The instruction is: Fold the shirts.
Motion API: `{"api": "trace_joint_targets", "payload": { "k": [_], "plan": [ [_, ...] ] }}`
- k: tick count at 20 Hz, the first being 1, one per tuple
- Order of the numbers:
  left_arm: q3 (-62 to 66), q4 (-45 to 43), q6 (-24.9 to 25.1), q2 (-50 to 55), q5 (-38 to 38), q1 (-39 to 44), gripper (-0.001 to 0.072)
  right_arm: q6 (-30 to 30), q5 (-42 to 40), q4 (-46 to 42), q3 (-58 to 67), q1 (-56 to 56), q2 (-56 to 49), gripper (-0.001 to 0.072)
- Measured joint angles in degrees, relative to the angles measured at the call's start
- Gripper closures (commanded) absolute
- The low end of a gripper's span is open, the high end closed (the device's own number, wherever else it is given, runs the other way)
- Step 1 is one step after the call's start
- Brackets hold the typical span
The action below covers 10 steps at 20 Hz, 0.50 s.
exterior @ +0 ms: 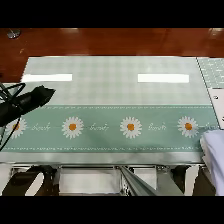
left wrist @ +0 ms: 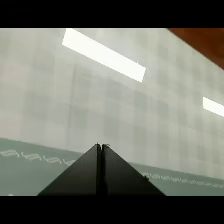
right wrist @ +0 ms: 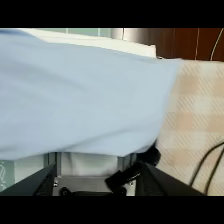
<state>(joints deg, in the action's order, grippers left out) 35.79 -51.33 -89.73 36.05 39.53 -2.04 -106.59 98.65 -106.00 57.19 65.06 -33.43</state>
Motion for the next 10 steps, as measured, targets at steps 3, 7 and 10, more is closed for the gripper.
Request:
{"api": "trace_joint_targets", "payload": {
  "k": [3,7,10],
  "plan": [
    [5.16,-0.09,2.38,2.38,-2.43,-2.78,0.0685,3.08,-5.55,14.19,3.39,0.20,-5.60,0.0403],
    [22.34,-0.13,4.83,10.91,1.36,-4.50,0.0685,8.28,-12.72,39.89,14.19,-10.93,-19.32,0.0686],
    [36.85,-0.44,7.76,19.04,9.99,-1.36,0.0685,15.28,-19.61,49.70,21.57,-30.32,-28.35,0.0686]
  ]
}}
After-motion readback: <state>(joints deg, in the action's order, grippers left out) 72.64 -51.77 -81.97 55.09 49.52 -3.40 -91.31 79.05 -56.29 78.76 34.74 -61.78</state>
